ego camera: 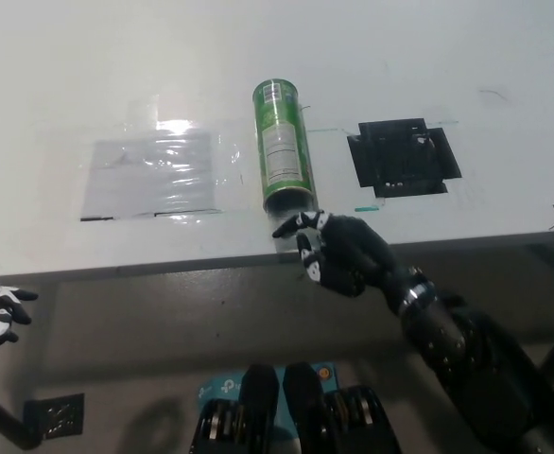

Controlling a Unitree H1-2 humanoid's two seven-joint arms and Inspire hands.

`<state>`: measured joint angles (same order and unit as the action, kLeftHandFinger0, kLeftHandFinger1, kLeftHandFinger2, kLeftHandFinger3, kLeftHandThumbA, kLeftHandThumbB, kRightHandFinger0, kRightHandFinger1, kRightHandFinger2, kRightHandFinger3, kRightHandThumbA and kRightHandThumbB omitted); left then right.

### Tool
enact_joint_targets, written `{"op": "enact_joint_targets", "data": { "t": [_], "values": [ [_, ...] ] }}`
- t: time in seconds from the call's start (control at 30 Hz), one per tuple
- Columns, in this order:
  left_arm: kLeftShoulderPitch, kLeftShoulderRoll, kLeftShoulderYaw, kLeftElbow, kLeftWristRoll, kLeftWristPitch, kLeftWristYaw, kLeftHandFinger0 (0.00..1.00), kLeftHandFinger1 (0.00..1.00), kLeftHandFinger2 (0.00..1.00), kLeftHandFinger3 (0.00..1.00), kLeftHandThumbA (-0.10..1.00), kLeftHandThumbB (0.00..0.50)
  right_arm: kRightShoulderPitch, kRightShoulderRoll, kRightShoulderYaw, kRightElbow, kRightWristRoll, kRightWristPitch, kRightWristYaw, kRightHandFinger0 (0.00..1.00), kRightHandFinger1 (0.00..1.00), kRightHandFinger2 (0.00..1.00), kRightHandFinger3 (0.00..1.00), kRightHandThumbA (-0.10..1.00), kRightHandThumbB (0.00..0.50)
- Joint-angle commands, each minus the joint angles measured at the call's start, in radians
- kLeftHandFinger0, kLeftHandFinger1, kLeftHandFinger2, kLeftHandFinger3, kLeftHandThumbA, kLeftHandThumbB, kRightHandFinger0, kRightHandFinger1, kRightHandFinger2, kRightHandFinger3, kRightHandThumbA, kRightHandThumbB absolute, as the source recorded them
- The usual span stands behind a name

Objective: The robot uses its right hand finger to pull out the chips tray kept inside a container in the middle of the desk

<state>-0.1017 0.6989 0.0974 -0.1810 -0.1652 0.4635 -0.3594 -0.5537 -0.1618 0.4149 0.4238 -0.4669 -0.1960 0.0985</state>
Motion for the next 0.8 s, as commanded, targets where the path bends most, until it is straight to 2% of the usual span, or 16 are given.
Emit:
{"op": "enact_joint_targets", "data": {
  "t": [0.0, 0.07, 0.13, 0.2, 0.23, 0.27, 0.37, 0.5, 0.57, 0.63, 0.7, 0.77],
  "values": [
    [-0.026, 0.030, 0.003, -0.019, 0.010, 0.004, -0.017, 0.56, 0.63, 0.75, 0.88, 0.07, 0.000, 0.046, -0.031, 0.000, -0.040, -0.028, 0.025, 0.019, 0.00, 0.01, 0.68, 0.72, -0.10, 0.169],
    [-0.033, 0.030, 0.003, -0.010, -0.002, 0.006, -0.010, 0.57, 0.63, 0.75, 0.87, 0.09, 0.000, 0.056, -0.034, 0.001, -0.054, -0.035, 0.030, 0.020, 0.00, 0.04, 0.67, 0.73, -0.10, 0.156],
    [-0.034, 0.030, 0.004, -0.007, -0.004, 0.006, -0.010, 0.57, 0.63, 0.75, 0.87, 0.09, 0.000, 0.064, -0.032, -0.001, -0.060, -0.030, 0.035, 0.024, 0.05, 0.08, 0.66, 0.74, -0.10, 0.148],
    [-0.034, 0.028, 0.007, -0.010, 0.001, 0.006, -0.017, 0.55, 0.61, 0.73, 0.86, 0.08, 0.000, 0.078, -0.020, -0.002, -0.056, -0.025, 0.023, 0.011, 0.05, 0.10, 0.64, 0.75, -0.10, 0.140],
    [-0.040, 0.032, 0.003, -0.009, 0.006, 0.006, -0.018, 0.55, 0.61, 0.73, 0.86, 0.08, 0.000, 0.081, -0.015, 0.001, -0.046, -0.029, 0.006, -0.002, 0.14, 0.19, 0.66, 0.77, -0.10, 0.137],
    [-0.042, 0.033, 0.002, -0.009, 0.007, 0.006, -0.020, 0.56, 0.62, 0.73, 0.85, 0.08, 0.000, 0.086, -0.012, 0.001, -0.056, -0.032, 0.013, -0.006, 0.10, 0.15, 0.66, 0.77, -0.10, 0.132],
    [-0.042, 0.033, 0.002, -0.009, 0.007, 0.006, -0.017, 0.57, 0.63, 0.74, 0.86, 0.09, 0.000, 0.092, -0.004, 0.004, -0.067, -0.037, 0.015, -0.014, 0.18, 0.24, 0.65, 0.77, -0.10, 0.142],
    [-0.040, 0.035, 0.000, -0.010, 0.010, 0.007, -0.014, 0.56, 0.62, 0.72, 0.87, 0.08, 0.000, 0.112, 0.003, -0.003, -0.096, -0.024, 0.027, -0.011, 0.07, 0.14, 0.64, 0.77, -0.10, 0.131],
    [-0.038, 0.036, -0.001, -0.012, 0.008, 0.007, -0.011, 0.56, 0.62, 0.72, 0.87, 0.09, 0.000, 0.115, 0.001, -0.004, -0.105, -0.028, 0.028, -0.012, 0.12, 0.20, 0.64, 0.78, -0.10, 0.134],
    [-0.040, 0.033, 0.002, -0.008, 0.006, 0.006, -0.015, 0.56, 0.62, 0.72, 0.87, 0.08, 0.000, 0.121, 0.001, -0.009, -0.118, -0.024, 0.037, -0.011, 0.04, 0.12, 0.64, 0.78, -0.10, 0.133],
    [-0.040, 0.035, 0.001, -0.009, 0.008, 0.006, -0.018, 0.57, 0.62, 0.73, 0.87, 0.08, 0.000, 0.131, -0.002, -0.014, -0.133, -0.021, 0.046, -0.007, 0.01, 0.10, 0.64, 0.77, -0.10, 0.139],
    [-0.040, 0.035, 0.002, -0.012, 0.008, 0.005, -0.020, 0.55, 0.61, 0.72, 0.87, 0.08, 0.000, 0.145, -0.008, -0.020, -0.135, -0.007, 0.031, -0.006, 0.21, 0.29, 0.65, 0.77, -0.10, 0.130]
  ]
}}
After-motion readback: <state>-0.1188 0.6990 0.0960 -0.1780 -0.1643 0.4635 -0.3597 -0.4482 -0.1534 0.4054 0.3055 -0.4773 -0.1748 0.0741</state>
